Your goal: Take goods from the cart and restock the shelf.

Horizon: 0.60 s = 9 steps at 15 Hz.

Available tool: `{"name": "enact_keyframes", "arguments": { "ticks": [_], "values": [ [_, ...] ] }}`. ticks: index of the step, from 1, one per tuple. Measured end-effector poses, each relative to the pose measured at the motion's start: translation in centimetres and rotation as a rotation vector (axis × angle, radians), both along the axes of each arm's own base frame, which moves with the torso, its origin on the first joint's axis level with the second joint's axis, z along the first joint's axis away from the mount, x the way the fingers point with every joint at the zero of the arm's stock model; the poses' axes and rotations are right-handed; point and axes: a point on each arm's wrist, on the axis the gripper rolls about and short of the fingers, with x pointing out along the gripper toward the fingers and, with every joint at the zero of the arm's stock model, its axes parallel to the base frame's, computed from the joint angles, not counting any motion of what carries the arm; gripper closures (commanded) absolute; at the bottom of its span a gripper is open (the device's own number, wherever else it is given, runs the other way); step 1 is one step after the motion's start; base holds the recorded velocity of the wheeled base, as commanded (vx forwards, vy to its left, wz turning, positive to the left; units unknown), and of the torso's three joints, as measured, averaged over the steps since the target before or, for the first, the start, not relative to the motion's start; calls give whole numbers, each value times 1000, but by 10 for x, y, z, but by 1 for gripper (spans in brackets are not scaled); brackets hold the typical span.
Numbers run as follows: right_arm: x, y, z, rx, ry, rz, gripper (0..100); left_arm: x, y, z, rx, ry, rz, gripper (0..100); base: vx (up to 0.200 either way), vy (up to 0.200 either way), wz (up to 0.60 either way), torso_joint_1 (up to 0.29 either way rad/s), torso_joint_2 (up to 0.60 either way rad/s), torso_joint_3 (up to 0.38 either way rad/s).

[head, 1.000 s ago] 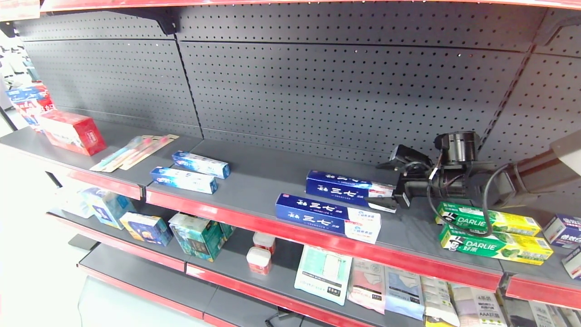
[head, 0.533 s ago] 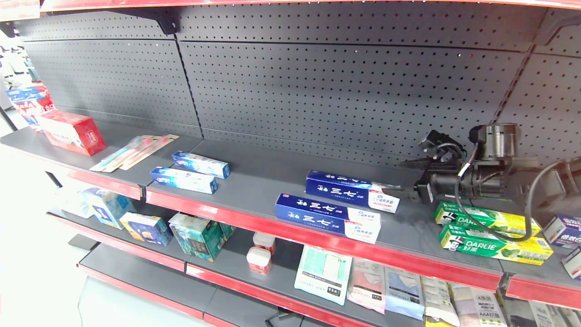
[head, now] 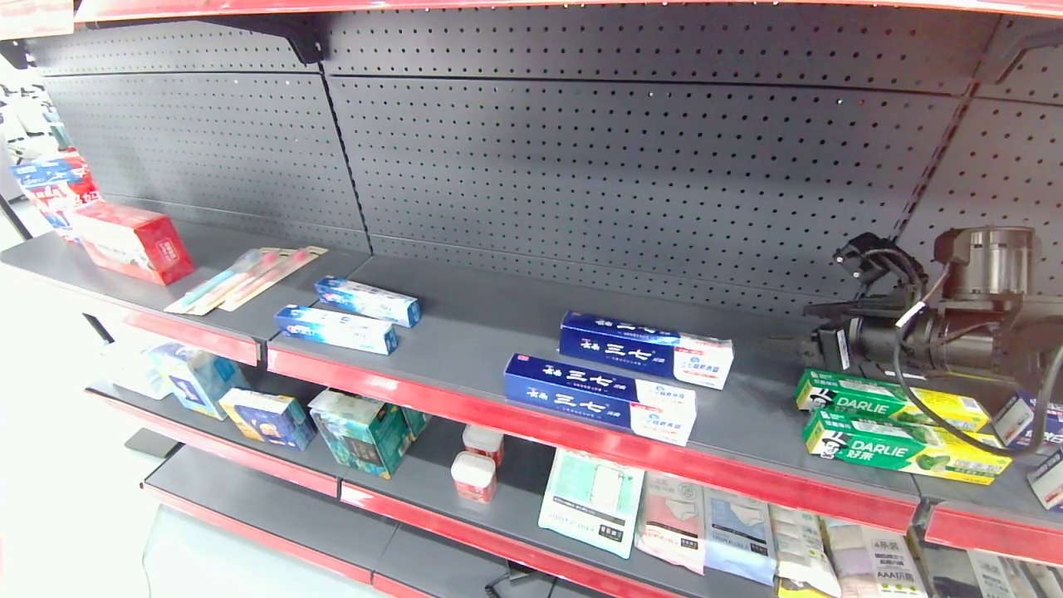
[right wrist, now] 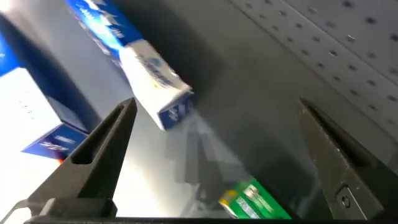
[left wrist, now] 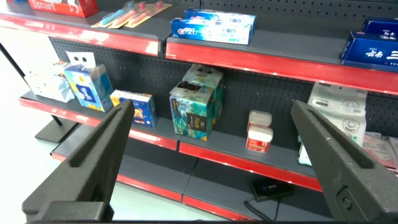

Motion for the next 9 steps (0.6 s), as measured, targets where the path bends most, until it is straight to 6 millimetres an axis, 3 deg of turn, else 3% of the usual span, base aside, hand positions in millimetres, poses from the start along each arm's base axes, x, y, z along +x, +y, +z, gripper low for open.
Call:
{"name": "enact_keyframes", "arguments": {
  "ticks": [9],
  "values": [
    [15,-8,-26,-109,42,-104,0,0,0,0,0,0,0,0,0,0,0,0,0,0]
  ]
}}
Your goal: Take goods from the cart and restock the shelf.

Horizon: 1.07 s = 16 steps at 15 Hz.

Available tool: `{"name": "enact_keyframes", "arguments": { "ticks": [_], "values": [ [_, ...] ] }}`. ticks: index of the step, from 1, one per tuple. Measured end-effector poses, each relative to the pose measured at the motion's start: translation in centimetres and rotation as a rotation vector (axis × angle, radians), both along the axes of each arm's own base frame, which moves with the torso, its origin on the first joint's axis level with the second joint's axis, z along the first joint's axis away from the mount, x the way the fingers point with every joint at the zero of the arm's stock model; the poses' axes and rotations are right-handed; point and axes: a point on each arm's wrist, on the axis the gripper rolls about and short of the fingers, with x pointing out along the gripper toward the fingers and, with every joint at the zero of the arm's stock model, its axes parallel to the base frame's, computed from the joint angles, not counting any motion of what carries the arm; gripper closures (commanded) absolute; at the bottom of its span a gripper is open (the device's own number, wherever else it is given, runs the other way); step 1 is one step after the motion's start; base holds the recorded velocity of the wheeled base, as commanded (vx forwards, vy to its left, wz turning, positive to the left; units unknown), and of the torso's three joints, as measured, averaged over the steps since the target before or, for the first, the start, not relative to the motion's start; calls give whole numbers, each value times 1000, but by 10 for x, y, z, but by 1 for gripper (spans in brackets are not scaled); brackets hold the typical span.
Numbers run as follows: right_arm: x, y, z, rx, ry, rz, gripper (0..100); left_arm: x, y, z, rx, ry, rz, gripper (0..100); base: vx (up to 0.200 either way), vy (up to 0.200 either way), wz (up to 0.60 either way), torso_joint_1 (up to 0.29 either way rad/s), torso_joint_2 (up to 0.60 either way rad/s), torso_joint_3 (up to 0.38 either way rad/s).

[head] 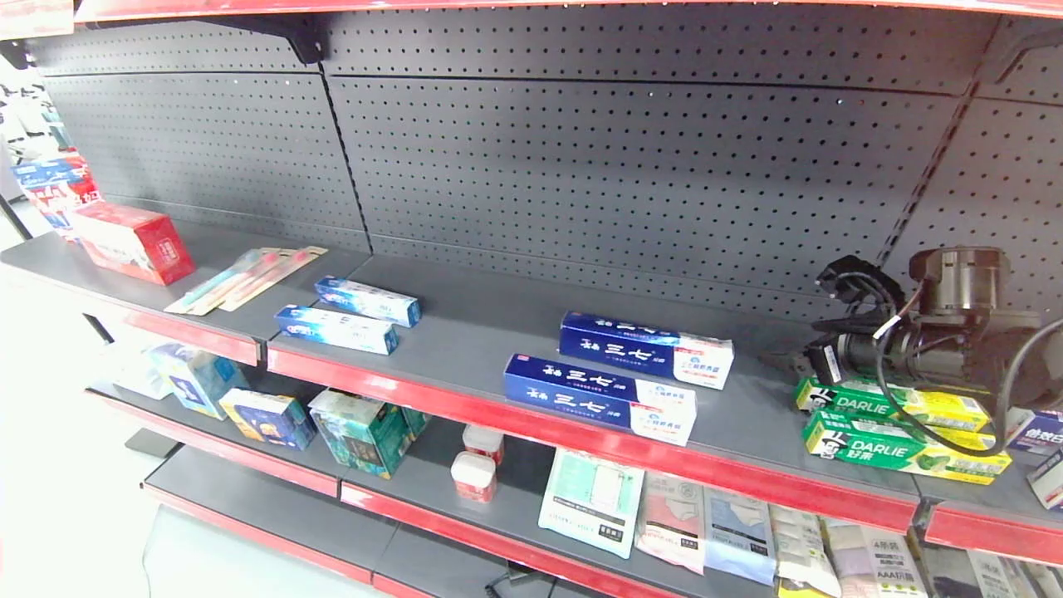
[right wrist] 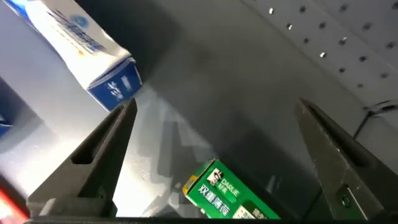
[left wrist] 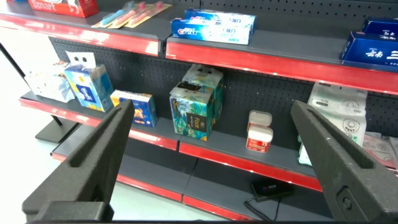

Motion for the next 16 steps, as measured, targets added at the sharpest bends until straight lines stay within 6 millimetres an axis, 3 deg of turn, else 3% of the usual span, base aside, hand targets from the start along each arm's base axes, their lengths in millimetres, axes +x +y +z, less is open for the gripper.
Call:
{"name": "enact_keyframes", "arguments": {
  "ticks": [6,16],
  "values": [
    [16,2,-4,-3,-8,5,0,0,0,0,0,0,1,0,0,0,0,0,0,0],
    [24,24,-6,-1,-9,54,0,0,0,0,0,0,0,0,0,0,0,0,0,0]
  ]
}}
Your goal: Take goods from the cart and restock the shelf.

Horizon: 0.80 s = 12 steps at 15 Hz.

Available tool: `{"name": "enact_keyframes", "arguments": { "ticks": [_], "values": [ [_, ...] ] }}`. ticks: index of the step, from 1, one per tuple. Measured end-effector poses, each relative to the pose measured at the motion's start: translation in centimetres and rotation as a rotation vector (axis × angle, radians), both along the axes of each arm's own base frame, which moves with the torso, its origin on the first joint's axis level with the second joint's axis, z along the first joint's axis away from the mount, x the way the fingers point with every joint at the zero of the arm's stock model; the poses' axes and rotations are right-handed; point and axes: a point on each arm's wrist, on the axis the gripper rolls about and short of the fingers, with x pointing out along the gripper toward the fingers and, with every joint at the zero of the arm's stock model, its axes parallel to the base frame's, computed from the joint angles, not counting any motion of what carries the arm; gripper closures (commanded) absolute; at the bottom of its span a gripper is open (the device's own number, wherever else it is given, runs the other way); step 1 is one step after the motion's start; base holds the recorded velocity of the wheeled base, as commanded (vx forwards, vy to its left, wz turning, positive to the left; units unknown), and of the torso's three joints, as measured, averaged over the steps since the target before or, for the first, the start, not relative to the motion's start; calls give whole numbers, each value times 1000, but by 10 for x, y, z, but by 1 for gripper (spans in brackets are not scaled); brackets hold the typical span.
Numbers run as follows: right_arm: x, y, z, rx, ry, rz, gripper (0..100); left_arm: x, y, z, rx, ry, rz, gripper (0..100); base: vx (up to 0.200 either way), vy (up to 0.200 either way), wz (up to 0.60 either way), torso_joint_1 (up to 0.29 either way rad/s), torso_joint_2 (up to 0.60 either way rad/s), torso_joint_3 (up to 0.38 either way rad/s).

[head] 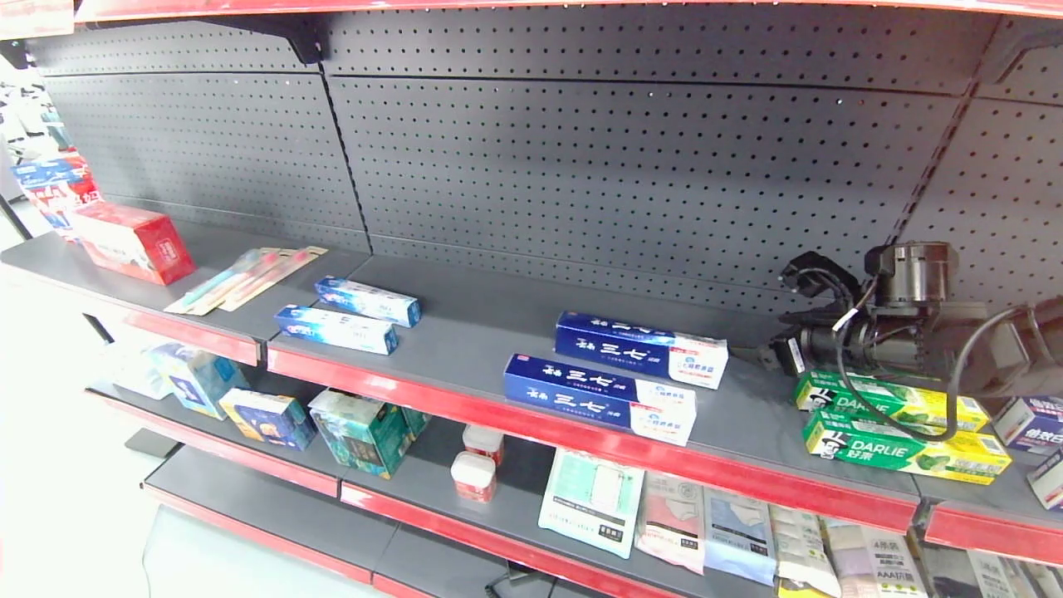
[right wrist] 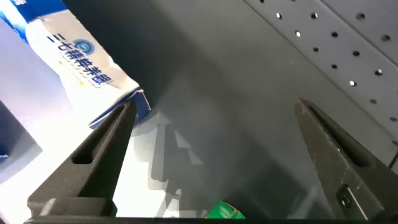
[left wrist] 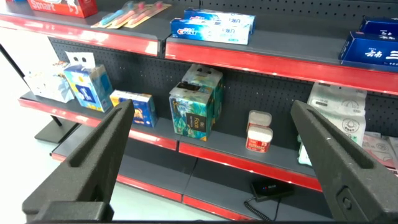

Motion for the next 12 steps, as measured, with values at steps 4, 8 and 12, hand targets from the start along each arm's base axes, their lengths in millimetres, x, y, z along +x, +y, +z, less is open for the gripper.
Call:
{"name": "enact_keyframes", "arguments": {
  "ticks": [4,8,12],
  "values": [
    [0,4,0,0,-1,10,0,0,0,0,0,0,0,0,0,0,0,0,0,0],
    [-5,-1,5,-2,-7,-1,0,0,0,0,0,0,0,0,0,0,0,0,0,0],
    [-32,-3,24,4,-39,-14,0,0,0,0,0,0,0,0,0,0,0,0,0,0]
  ]
}}
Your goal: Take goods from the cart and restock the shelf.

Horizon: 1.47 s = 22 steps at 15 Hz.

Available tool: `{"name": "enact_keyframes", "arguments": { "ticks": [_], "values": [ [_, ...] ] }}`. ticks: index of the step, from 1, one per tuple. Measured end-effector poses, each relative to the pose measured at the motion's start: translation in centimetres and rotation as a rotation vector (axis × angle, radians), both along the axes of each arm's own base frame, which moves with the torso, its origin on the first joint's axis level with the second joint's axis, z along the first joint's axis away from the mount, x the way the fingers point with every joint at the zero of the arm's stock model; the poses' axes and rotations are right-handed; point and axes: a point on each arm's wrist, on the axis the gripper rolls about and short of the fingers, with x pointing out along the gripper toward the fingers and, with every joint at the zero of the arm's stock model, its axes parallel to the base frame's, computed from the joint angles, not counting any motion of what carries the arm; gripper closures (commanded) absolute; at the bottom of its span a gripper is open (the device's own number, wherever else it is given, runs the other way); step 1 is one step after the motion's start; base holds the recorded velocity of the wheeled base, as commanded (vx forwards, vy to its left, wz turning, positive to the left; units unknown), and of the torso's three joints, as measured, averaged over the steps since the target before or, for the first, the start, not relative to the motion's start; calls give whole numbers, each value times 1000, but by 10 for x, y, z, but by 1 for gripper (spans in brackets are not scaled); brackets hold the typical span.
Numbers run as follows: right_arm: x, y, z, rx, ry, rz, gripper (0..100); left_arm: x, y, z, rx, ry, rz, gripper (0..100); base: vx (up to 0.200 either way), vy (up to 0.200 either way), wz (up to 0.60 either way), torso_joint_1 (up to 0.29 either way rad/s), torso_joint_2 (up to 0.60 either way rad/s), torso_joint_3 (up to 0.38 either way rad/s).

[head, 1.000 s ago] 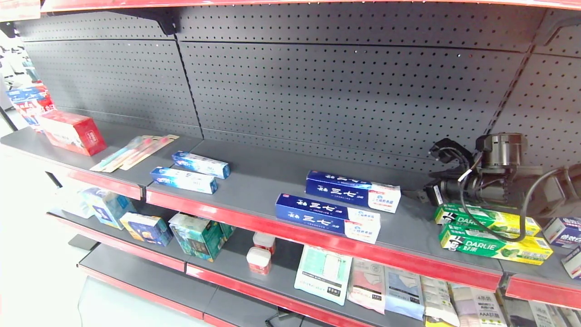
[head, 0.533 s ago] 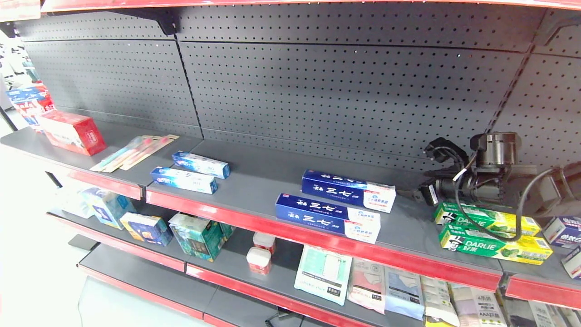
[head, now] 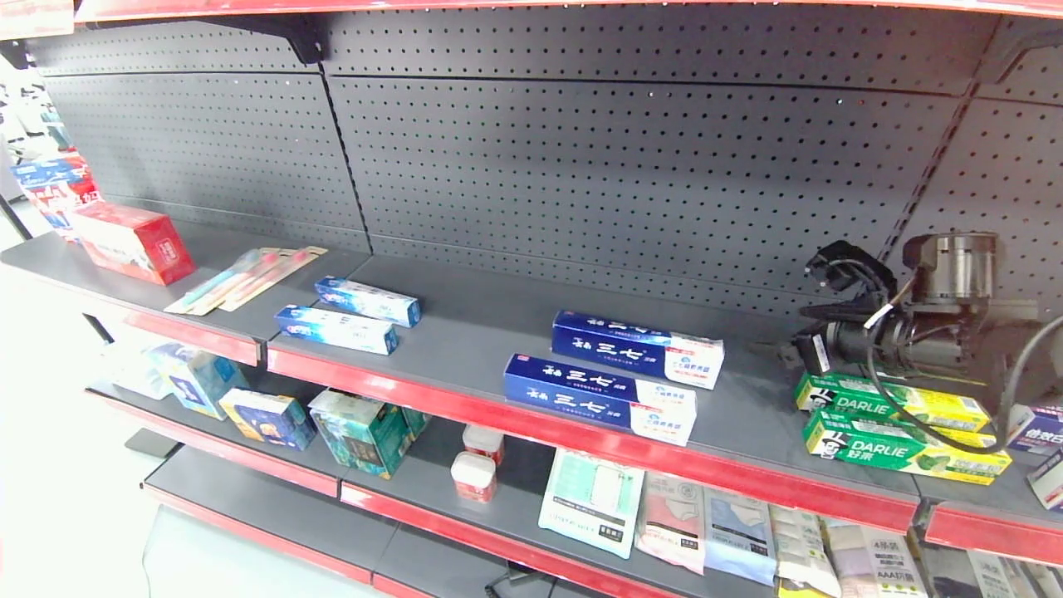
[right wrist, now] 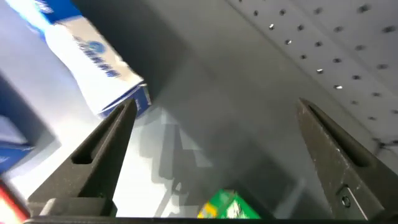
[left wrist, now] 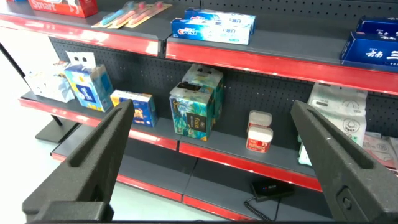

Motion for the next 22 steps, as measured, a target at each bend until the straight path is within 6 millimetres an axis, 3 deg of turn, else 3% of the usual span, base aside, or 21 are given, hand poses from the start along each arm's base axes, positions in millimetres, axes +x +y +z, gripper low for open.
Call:
{"name": "enact_keyframes", "arguments": {
  "ticks": [7,11,15,22],
  "values": [
    [-96,-1,26,51,-26,-166,0,0,0,0,0,0,0,0,0,0,0,0,0,0],
    [-176,-3,36,41,-117,-296,0,0,0,0,0,0,0,0,0,0,0,0,0,0],
    [-250,-3,16,102,-207,-342,0,0,0,0,0,0,0,0,0,0,0,0,0,0],
    [-328,1,-40,156,-344,-356,0,0,0,0,0,0,0,0,0,0,0,0,0,0]
  ]
}}
